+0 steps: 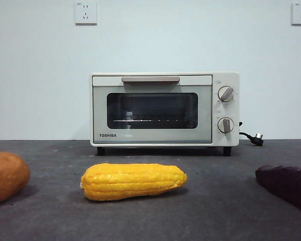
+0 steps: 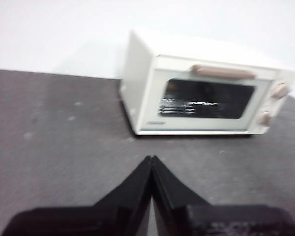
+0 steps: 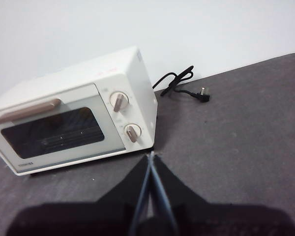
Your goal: Take the eggplant from the table,put the eggplant in the oven
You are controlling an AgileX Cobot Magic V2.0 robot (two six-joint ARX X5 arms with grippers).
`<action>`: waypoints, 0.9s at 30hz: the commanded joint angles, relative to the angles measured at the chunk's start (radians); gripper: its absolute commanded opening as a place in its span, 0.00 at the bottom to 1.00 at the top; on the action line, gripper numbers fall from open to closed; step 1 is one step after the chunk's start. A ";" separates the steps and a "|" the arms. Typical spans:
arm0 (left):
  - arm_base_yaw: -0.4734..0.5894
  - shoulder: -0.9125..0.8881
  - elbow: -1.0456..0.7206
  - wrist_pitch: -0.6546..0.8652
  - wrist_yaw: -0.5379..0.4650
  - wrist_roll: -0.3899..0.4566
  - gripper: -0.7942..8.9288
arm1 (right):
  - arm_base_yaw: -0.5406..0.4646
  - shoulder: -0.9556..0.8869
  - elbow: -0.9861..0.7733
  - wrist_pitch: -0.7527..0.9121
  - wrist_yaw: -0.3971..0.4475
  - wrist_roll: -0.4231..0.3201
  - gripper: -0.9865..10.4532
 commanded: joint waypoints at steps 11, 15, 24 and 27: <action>-0.027 0.309 0.379 -0.065 0.151 0.015 0.08 | 0.000 0.363 0.504 -0.302 -0.043 -0.200 0.08; -0.055 0.379 0.486 -0.121 0.167 0.055 0.08 | 0.003 0.454 0.636 -0.368 -0.067 -0.216 0.08; -0.136 0.506 0.694 -0.226 0.167 0.119 0.08 | 0.028 0.616 0.863 -0.557 -0.137 -0.255 0.08; -0.159 0.530 0.723 -0.233 0.167 0.134 0.08 | 0.048 0.650 0.897 -0.625 -0.139 -0.275 0.08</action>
